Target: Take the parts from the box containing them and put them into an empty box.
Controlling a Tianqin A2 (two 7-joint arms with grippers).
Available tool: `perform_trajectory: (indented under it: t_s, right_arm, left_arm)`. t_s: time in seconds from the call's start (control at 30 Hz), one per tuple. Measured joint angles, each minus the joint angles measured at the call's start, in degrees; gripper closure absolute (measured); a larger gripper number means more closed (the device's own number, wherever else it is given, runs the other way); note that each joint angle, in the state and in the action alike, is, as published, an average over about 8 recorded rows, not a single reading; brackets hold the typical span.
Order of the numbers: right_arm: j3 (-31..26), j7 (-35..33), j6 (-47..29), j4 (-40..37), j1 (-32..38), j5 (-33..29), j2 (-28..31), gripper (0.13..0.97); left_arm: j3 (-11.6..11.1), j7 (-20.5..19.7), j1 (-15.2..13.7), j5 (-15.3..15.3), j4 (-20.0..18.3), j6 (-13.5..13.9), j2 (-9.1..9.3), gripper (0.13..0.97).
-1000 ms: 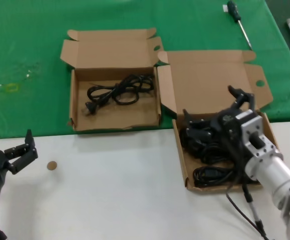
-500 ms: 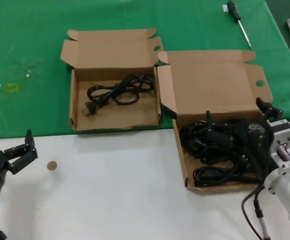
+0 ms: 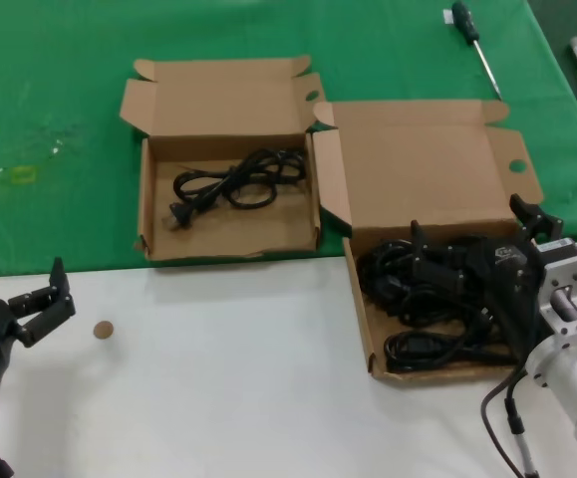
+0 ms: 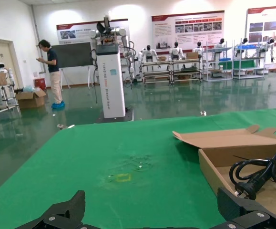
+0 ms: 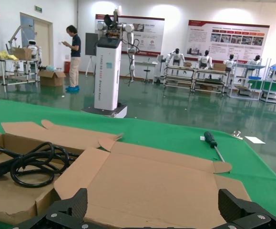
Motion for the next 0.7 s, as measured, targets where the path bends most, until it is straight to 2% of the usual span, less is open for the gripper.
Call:
perform_trajectory:
  t_s: [0.7]
  right_arm:
    - [0.0,0.0,0.0,0.0,0.0,0.0,0.0,0.129]
  left_arm:
    - [0.0,0.0,0.0,0.0,0.0,0.0,0.00,0.132]
